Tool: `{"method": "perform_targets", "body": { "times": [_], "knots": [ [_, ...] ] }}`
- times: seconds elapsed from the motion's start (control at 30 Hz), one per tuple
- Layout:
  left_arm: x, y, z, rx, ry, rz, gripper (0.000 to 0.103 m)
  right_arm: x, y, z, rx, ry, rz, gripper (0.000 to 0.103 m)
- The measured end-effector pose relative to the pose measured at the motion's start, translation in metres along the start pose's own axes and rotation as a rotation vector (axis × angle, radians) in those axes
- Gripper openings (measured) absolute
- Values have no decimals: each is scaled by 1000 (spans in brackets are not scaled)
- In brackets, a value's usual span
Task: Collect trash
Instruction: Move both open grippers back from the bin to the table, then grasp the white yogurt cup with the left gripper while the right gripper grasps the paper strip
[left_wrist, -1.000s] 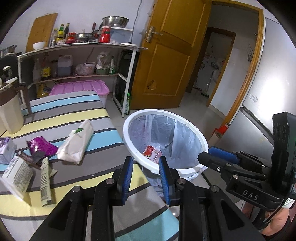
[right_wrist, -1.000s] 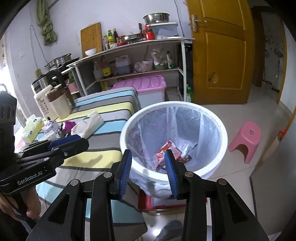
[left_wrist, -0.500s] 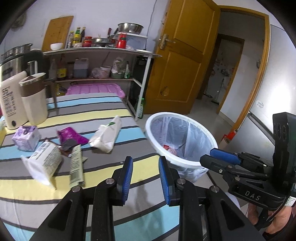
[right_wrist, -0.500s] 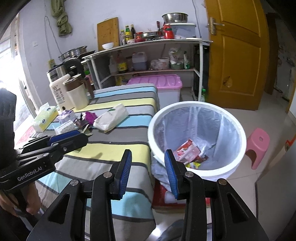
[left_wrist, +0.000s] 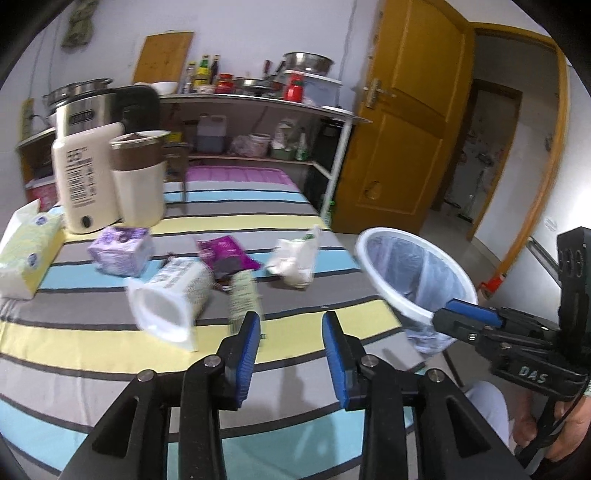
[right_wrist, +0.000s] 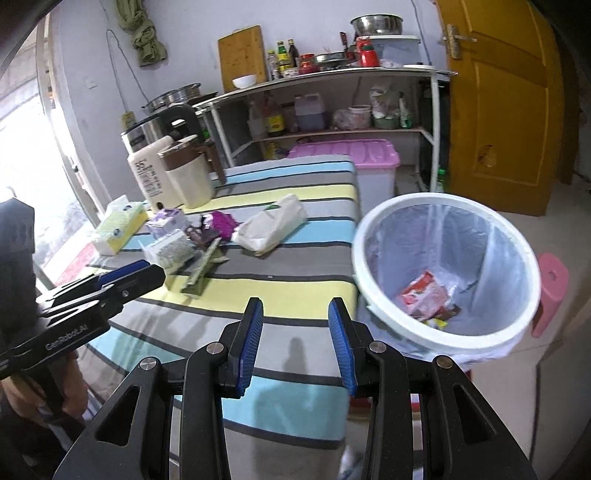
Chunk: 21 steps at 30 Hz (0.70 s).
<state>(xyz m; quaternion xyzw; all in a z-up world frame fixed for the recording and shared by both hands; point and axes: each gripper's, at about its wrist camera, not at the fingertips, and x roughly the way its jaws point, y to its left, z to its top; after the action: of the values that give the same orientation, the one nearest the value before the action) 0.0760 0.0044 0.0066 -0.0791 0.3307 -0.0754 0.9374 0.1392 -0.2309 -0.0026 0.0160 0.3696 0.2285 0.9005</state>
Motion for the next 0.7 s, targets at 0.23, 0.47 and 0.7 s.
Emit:
{"method": "perform_targets", "body": {
  "times": [0.23, 0.47, 0.7],
  "knots": [
    [-1, 33, 5, -40, -18, 93, 39, 15, 11, 2, -12, 24, 37, 38],
    [9, 59, 14, -59, -28, 149, 52, 24, 16, 3, -33, 45, 48, 38],
    [28, 70, 19, -38, -6, 145, 63, 32, 17, 5, -36, 58, 50, 38]
  ]
}}
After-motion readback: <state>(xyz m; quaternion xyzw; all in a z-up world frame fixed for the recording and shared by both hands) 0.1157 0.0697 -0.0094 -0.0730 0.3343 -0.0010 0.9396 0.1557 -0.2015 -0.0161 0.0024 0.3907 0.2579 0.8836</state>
